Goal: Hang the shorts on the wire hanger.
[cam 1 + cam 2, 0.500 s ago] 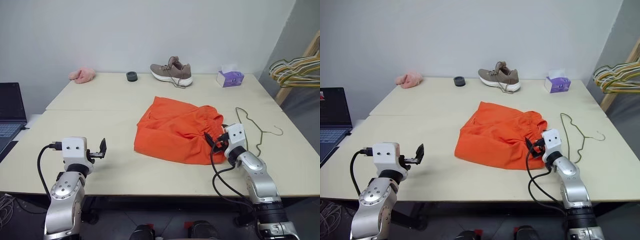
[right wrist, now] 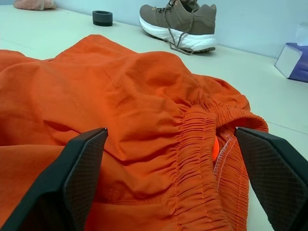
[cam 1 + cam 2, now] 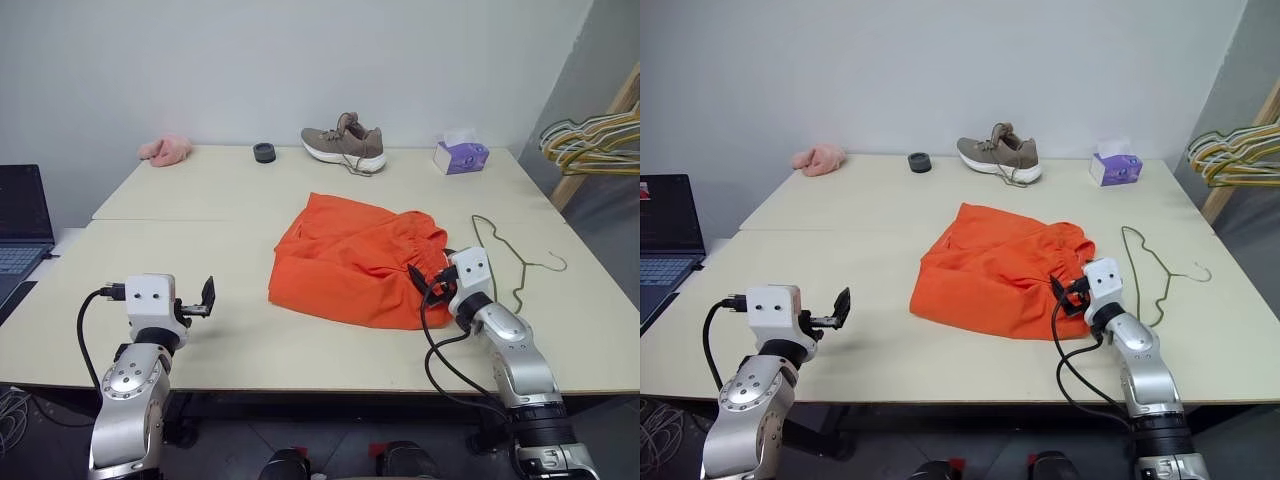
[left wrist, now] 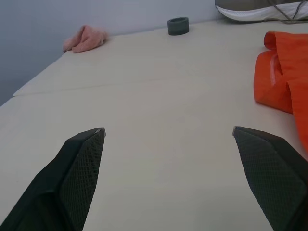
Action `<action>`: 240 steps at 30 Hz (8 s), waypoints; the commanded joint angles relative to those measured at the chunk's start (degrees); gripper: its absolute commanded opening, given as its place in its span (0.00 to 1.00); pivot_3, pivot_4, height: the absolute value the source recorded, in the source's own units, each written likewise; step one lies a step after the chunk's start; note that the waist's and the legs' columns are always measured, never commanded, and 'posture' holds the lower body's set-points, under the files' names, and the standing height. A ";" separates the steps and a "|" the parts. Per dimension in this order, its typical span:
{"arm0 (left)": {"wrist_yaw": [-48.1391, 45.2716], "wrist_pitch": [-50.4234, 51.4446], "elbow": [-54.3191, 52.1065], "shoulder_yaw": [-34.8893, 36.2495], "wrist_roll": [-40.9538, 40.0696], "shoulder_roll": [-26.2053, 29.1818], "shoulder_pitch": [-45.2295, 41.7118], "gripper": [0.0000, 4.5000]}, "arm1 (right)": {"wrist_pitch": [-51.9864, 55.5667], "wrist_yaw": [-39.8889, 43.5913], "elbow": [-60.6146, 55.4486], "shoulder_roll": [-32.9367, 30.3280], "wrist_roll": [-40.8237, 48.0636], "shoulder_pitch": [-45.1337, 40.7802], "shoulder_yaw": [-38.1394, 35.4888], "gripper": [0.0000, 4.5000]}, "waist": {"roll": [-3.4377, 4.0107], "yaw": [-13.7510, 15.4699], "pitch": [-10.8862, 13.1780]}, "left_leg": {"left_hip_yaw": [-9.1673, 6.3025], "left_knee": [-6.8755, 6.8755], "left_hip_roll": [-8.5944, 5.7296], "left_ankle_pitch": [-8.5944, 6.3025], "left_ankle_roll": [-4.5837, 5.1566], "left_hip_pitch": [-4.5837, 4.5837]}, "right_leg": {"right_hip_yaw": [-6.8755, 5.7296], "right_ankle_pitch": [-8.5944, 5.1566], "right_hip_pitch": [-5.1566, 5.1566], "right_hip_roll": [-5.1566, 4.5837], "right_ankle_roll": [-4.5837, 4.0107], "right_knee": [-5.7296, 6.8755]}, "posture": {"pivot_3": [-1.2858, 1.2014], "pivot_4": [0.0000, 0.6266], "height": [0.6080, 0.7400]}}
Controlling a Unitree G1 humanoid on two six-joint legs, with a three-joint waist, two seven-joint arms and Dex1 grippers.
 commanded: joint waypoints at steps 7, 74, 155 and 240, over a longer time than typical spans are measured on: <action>-3.58 -1.32 -3.00 0.56 -5.01 0.59 -0.05 1.00 | -0.43 0.72 -1.98 -0.97 0.14 -0.83 0.02 1.00 | 0.05 0.12 0.03 | -0.02 0.00 0.01 0.00 0.00 -0.01 | -0.04 -0.01 -0.01 0.00 -0.02 0.00 | 0.49 0.00 1.00; -66.23 11.29 15.12 -19.76 -9.16 28.67 -23.98 0.01 | 3.73 44.03 -13.06 -33.30 1.20 -14.56 19.27 1.00 | 0.11 -8.74 0.17 | -0.10 -0.01 0.05 -0.09 -0.13 -0.33 | -0.04 -0.24 -0.25 -0.17 0.30 0.01 | 0.42 0.00 1.00; -17.56 -18.89 61.86 -7.74 1.78 21.39 -67.55 0.01 | -10.25 22.71 38.18 -8.33 -10.98 -56.75 16.53 0.00 | 0.07 -7.12 0.13 | -0.38 0.11 -0.25 0.35 -0.32 -0.13 | -0.22 0.18 -0.03 -0.11 0.43 0.06 | 0.44 0.00 1.00; -41.54 14.15 -4.30 -10.61 -24.28 24.81 -18.16 1.00 | 24.21 -9.17 18.14 -10.16 -3.88 -24.39 -6.87 1.00 | -0.05 -6.46 0.07 | 0.87 -0.63 0.06 0.22 -0.62 0.62 | 1.19 -0.06 0.04 0.15 -0.05 0.09 | 0.43 0.00 1.00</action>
